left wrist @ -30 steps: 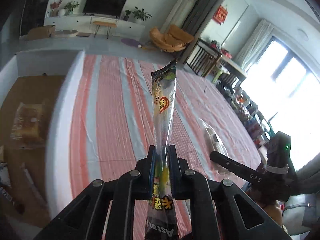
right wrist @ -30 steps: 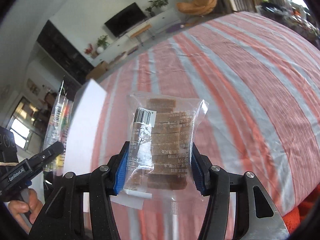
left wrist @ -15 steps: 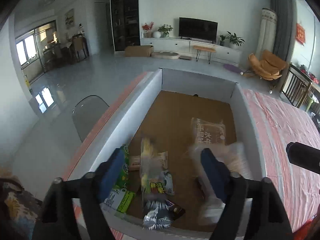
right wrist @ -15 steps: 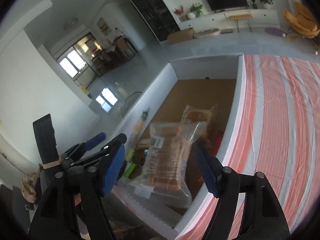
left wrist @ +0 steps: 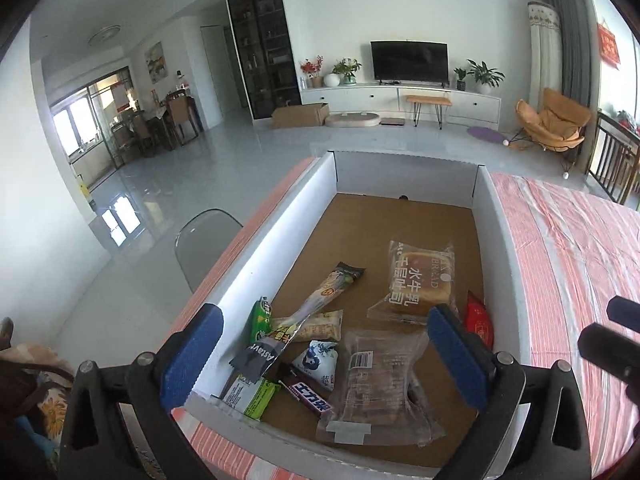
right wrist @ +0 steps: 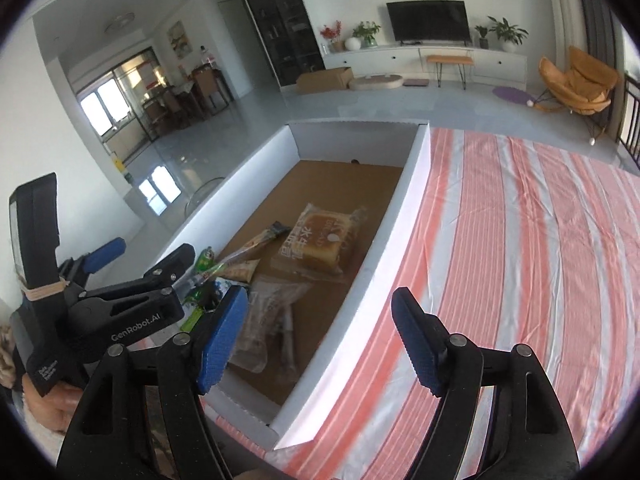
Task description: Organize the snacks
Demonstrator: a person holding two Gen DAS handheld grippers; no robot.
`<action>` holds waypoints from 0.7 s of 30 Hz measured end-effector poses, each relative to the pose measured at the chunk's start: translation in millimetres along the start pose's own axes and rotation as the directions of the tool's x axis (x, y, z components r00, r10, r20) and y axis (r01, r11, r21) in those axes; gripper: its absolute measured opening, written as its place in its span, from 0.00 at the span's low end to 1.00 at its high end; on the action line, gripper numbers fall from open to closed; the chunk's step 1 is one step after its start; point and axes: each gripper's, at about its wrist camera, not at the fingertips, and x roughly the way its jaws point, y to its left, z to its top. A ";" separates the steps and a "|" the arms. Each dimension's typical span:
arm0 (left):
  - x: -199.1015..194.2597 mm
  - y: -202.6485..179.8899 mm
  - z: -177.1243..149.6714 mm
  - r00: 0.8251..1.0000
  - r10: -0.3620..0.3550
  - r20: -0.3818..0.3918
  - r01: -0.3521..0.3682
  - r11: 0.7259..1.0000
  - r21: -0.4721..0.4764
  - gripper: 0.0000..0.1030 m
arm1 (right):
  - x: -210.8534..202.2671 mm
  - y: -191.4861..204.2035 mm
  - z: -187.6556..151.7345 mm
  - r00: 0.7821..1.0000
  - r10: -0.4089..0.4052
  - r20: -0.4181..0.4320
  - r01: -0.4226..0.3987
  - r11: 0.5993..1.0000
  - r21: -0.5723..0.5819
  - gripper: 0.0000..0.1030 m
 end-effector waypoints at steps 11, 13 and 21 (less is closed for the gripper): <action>-5.9 7.3 -6.8 0.998 0.040 -0.045 -0.038 0.999 0.037 0.98 | 0.8 30.7 -5.0 0.998 -0.069 -0.014 0.067 0.992 -0.110 0.75; -6.3 8.3 -8.5 0.998 0.032 -0.048 -0.030 0.999 0.043 0.98 | 3.0 32.7 -5.4 0.996 -0.082 -0.018 0.079 0.990 -0.119 0.75; -9.1 9.7 -8.9 0.999 0.016 -0.036 -0.015 0.999 0.047 0.98 | 10.4 37.2 -3.9 0.994 -0.100 -0.037 0.094 0.987 -0.129 0.75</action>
